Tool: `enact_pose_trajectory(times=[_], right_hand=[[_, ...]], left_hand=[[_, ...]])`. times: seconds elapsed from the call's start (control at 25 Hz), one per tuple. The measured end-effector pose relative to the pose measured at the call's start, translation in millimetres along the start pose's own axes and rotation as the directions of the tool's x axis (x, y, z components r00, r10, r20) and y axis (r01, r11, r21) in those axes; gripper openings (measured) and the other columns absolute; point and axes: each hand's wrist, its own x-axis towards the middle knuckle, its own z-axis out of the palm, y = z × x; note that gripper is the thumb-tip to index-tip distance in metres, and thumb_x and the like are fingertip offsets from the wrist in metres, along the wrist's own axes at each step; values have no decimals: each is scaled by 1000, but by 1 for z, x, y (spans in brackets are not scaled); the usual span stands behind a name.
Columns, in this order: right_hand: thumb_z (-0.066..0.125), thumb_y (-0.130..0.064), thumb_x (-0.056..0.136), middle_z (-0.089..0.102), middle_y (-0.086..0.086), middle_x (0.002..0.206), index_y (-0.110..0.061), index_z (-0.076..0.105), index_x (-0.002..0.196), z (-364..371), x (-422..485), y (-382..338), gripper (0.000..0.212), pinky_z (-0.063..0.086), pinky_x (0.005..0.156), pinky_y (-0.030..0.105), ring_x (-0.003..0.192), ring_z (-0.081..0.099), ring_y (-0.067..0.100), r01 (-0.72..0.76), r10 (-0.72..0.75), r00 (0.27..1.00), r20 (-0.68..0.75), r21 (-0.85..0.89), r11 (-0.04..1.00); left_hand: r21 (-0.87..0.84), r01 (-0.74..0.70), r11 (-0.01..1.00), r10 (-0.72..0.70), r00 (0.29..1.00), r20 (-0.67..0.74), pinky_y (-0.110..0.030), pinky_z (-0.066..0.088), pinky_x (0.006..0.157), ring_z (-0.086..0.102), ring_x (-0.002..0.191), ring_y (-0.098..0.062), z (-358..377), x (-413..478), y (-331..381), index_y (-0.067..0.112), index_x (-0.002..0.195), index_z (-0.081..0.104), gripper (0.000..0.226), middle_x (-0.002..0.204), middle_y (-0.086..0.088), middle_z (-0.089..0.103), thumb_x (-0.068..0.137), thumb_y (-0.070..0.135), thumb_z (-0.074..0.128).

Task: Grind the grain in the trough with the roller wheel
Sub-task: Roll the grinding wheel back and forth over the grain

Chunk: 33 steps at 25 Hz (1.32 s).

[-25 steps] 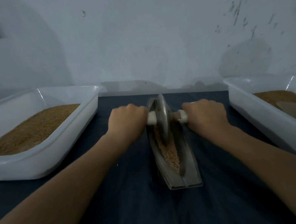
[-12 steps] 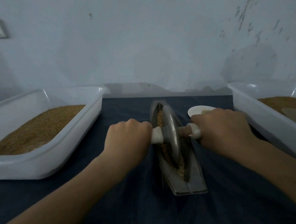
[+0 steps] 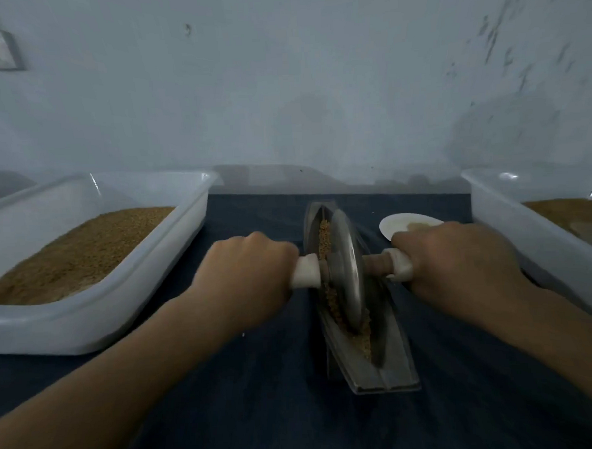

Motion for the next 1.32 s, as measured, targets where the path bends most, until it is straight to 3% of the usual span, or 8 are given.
enact_pose_trajectory(times=[0.44,0.56,0.68,0.88,0.96,1.08,1.24,1.32], right_hand=[[65,-32,88,63,-3,88,-30,42,75,27,60,2,27,35,58,29,73,54,19,-250,245,921,303,-24,968],[64,-36,73,46,-10,62,-35,28,65,7,4,-7,37,16,46,21,50,25,6,-118,124,986,109,-57,991],[61,-39,66,39,-11,56,-37,24,63,-5,-13,-8,37,16,48,19,47,24,13,-64,66,997,40,-53,997],[67,-28,86,60,-3,84,-30,47,79,20,52,-14,21,37,57,29,75,57,20,-291,285,913,292,-23,956],[67,-29,87,63,-1,90,-30,52,85,23,66,-11,15,41,64,34,81,58,24,-312,300,890,343,-22,950],[64,-33,85,52,-9,74,-31,42,72,11,32,-10,26,29,50,27,61,43,12,-226,222,938,266,-19,974],[57,-43,65,34,-13,56,-37,26,63,-12,-17,-7,32,22,47,21,48,23,10,-33,34,996,80,-7,999],[63,-40,63,31,-13,55,-35,29,61,-8,-8,-11,34,17,47,19,47,23,11,-75,83,993,78,-96,993]], left_hand=[[69,191,979,-199,972,127,-33,35,56,43,63,-19,7,60,3,26,93,61,6,75,3,44,89,31,62],[61,89,994,-89,996,-3,-23,13,44,21,44,-9,-5,3,16,32,69,35,42,57,10,26,71,35,77],[71,47,996,-43,997,-68,-18,6,46,15,39,-10,-15,-7,14,32,65,23,63,51,11,18,53,32,85],[108,170,979,-179,980,84,-33,35,56,52,64,-24,9,59,6,24,90,61,4,74,1,46,89,28,61],[84,178,980,-189,970,152,-35,38,61,58,75,-26,9,75,2,24,99,64,11,82,-1,53,90,27,60],[77,125,989,-129,990,48,-31,29,50,40,53,-17,4,37,11,27,83,56,13,66,7,33,82,31,68],[43,6,999,1,987,-158,-17,3,48,-2,46,-7,-16,-6,16,30,66,27,60,56,11,8,50,30,84],[74,72,995,-69,997,-41,-20,9,45,4,45,-8,-12,0,19,32,65,34,49,56,11,13,58,33,82]])
